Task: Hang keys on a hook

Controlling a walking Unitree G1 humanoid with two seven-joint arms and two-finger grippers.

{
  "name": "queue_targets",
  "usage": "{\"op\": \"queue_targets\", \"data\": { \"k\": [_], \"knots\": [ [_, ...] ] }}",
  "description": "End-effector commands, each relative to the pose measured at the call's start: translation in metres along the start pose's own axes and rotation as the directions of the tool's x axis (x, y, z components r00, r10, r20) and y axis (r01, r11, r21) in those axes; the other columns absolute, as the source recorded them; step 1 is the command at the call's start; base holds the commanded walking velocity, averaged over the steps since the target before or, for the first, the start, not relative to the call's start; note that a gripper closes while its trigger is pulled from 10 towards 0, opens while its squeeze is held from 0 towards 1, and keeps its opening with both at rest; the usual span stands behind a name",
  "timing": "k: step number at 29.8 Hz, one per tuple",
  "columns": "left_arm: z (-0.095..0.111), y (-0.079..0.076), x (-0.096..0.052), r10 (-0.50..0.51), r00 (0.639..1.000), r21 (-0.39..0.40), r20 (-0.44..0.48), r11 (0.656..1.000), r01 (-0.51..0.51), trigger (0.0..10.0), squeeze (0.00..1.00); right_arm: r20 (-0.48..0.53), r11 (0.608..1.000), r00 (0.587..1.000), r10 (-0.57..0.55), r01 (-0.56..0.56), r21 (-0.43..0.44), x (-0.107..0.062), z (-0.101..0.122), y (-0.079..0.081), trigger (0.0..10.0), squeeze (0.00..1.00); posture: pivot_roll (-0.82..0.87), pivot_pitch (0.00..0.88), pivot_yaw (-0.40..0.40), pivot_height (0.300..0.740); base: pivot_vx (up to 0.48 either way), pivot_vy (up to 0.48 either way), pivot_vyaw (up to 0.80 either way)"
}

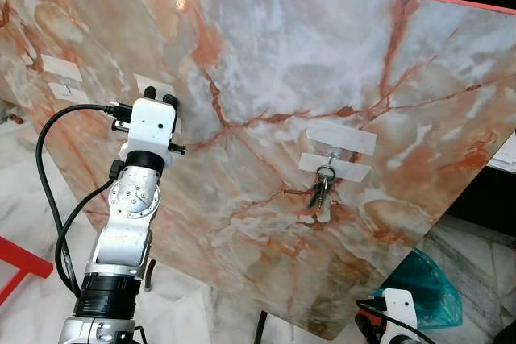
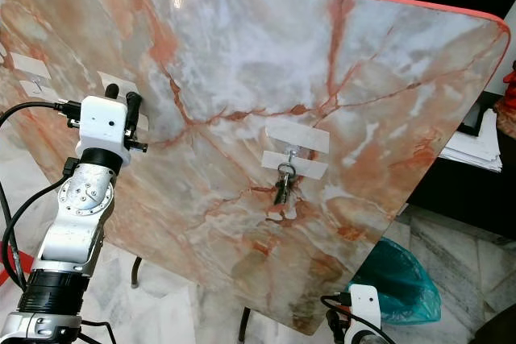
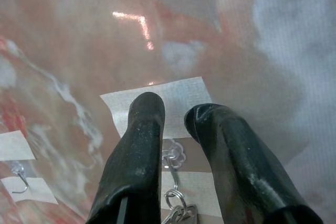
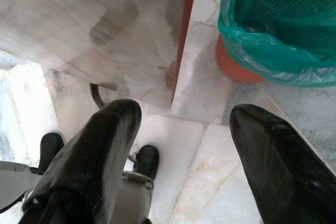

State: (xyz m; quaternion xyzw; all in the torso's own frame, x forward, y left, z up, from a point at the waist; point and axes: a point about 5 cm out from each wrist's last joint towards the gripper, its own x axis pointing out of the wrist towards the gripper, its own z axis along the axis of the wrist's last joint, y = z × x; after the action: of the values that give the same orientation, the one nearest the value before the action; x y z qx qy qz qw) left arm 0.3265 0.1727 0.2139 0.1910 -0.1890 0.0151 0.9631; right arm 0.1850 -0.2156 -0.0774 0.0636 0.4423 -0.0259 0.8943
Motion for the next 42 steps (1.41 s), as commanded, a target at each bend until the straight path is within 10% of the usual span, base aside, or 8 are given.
{"op": "queue_targets", "data": {
  "k": [1, 25, 42],
  "knots": [
    [0.014, -0.014, 0.002, -0.075, 0.995, 0.005, 0.064, 0.997, 0.075, 10.0, 0.0, 0.001, 1.0, 1.0, -0.005, 0.005, -0.006, -0.001, 0.0, -0.003, 10.0, 0.0, 0.05, 0.015, -0.068, 0.74, 0.0, 0.0, 0.0],
    [0.021, -0.015, -0.011, -0.033, 0.995, -0.027, 0.096, 0.999, 0.036, 10.0, 0.0, 0.0, 1.0, 1.0, -0.002, 0.002, -0.01, -0.001, 0.0, -0.002, 10.0, 0.0, 0.05, 0.007, -0.066, 0.74, 0.0, 0.0, 0.0],
    [0.004, -0.004, -0.048, 0.11, 0.993, -0.069, 0.033, 0.992, -0.108, 10.0, 0.0, -0.006, 1.0, 1.0, -0.002, 0.002, -0.011, -0.001, -0.003, -0.002, 10.0, 0.0, 0.04, 0.0, -0.043, 0.74, 0.0, 0.0, 0.0]
  ]
}}
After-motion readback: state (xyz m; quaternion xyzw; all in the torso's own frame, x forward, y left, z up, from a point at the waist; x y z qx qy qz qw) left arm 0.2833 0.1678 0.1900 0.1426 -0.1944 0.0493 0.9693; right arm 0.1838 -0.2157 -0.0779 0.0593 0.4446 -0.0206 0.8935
